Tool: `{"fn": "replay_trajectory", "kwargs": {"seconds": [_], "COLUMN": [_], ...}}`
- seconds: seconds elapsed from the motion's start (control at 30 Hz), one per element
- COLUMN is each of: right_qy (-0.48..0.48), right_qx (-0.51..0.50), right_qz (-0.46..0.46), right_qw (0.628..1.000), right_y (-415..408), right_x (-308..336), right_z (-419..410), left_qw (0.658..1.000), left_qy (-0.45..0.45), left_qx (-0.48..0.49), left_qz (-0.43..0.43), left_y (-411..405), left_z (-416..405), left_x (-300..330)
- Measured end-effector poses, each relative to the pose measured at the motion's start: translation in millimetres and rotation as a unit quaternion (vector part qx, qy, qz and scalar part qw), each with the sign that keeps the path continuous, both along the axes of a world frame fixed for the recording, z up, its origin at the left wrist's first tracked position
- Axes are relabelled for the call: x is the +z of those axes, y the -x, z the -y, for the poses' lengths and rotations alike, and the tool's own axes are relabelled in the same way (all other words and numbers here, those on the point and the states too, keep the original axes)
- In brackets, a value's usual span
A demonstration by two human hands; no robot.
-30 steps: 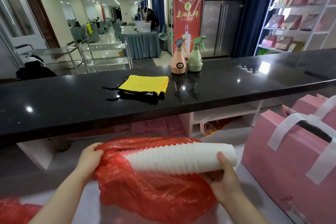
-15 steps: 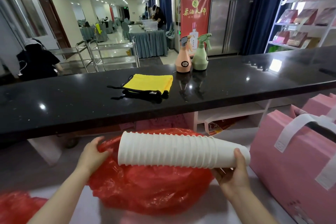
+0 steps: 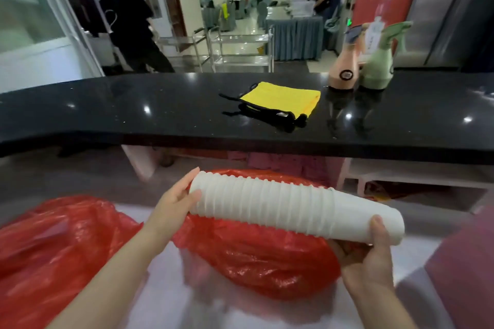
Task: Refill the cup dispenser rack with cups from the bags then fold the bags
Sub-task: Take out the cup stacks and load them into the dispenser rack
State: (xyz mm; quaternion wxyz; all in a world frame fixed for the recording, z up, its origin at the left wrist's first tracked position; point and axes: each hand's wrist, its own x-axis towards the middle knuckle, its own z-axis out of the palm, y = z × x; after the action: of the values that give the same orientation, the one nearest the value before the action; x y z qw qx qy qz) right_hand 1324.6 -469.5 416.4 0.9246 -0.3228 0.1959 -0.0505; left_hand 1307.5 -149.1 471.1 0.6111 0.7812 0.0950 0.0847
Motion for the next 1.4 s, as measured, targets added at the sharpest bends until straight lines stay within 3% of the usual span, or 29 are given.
{"fn": "replay_trajectory", "kwargs": {"seconds": [0.43, 0.8, 1.1, 1.3, 1.4], "right_qy": [-0.011, -0.018, -0.028, -0.049, -0.070], "right_qx": [0.195, 0.340, 0.483, 0.527, 0.543], "right_qz": [0.064, 0.161, 0.247, 0.341, 0.346], "right_qw": [0.979, 0.926, 0.840, 0.777, 0.762], "right_y": [4.6, 126.2, 301.2, 400.3, 441.2], "right_x": [19.5, 63.3, 112.5, 170.8, 198.0], "right_z": [-95.0, -156.9, -210.6, -266.2, -295.6], "left_qw": [0.985, 0.948, 0.865, 0.766, 0.701], "left_qy": [-0.002, -0.037, -0.140, -0.194, -0.194], "left_qx": [0.168, 0.298, 0.469, 0.603, 0.672], "left_qz": [0.050, 0.107, 0.111, 0.111, 0.136], "left_y": [142.5, 344.1, 581.2, 688.6, 720.1], "left_z": [-57.4, -62.4, -36.6, -45.0, -60.8], "left_x": [4.2, 52.3, 84.1, 103.6, 114.8]}}
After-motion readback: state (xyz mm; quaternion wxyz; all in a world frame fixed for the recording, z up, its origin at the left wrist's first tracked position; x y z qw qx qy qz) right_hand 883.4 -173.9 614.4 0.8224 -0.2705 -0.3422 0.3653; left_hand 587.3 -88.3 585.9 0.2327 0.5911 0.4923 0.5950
